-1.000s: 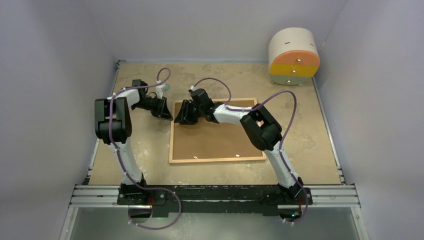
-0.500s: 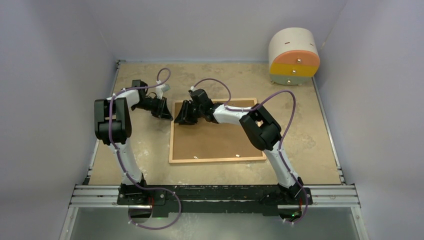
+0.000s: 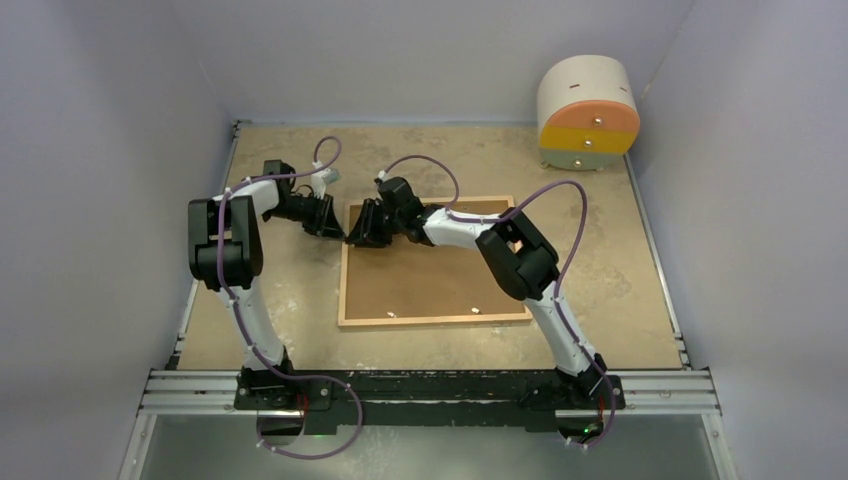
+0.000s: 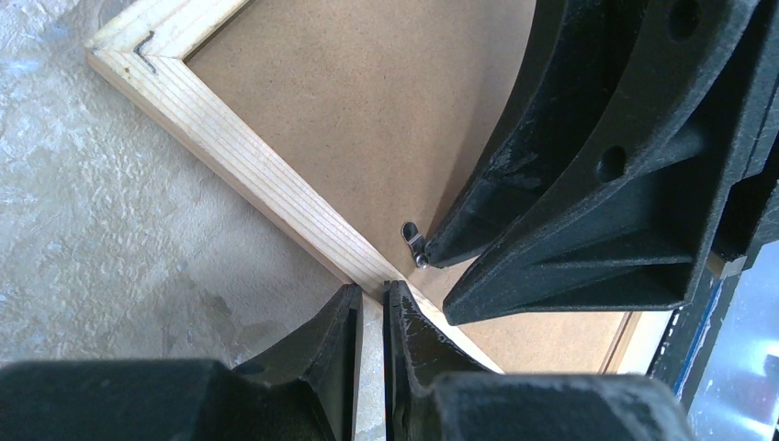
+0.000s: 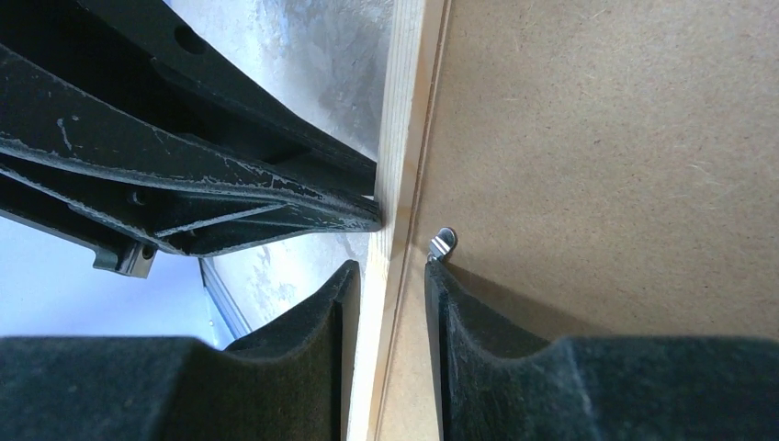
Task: Put the photo into the frame
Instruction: Install the photo frame at the center of the board.
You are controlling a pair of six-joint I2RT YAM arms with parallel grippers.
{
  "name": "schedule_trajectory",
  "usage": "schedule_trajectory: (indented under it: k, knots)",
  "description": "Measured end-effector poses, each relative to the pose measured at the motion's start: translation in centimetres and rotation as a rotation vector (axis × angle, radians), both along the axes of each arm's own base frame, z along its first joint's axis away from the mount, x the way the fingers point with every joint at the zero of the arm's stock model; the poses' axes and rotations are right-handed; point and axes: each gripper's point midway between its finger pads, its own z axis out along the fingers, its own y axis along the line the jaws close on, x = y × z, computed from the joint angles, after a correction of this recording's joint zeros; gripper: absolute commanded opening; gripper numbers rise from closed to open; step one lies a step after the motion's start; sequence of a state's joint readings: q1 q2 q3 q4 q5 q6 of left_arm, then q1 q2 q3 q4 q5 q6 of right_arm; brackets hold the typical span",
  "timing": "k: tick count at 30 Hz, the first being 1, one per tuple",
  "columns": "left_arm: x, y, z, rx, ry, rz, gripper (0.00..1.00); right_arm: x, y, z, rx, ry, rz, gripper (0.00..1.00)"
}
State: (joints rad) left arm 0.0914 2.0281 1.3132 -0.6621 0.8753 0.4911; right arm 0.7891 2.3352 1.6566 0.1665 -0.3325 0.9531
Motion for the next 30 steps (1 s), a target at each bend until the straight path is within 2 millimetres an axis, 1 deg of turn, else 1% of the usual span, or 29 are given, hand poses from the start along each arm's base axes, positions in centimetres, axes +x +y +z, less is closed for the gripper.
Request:
schedule_trajectory:
  k: [8,13,15,20,22,25,28,30]
  knots:
    - [0.0,0.0,0.0,0.001,-0.004,-0.002,0.00,-0.1,0.1,0.0,0.001,0.007,0.008,0.35]
    - [0.0,0.0,0.0,0.001,-0.006,-0.003,0.00,0.4,1.4,0.0,0.039,-0.003,0.035,0.33]
    - [0.0,0.0,0.0,0.002,-0.008,-0.005,0.00,0.2,1.4,-0.1,0.048,0.005,0.049,0.34]
    - [0.0,0.0,0.0,0.003,-0.010,-0.007,0.00,0.6,1.1,0.0,0.061,0.002,0.055,0.34]
    - [0.0,0.0,0.0,0.004,-0.014,-0.010,0.00,0.6,0.7,0.0,0.071,0.003,0.061,0.35]
    - [-0.1,0.1,0.1,0.006,-0.021,-0.014,0.00,0.7,-0.7,0.6,0.102,0.023,0.075,0.35]
    - [-0.1,0.1,0.1,0.009,-0.023,-0.016,0.00,1.9,-2.7,1.7,0.128,0.031,0.068,0.36]
    - [-0.1,0.1,0.1,0.009,-0.024,-0.016,0.00,2.8,-3.6,2.9,0.142,0.012,0.057,0.36]
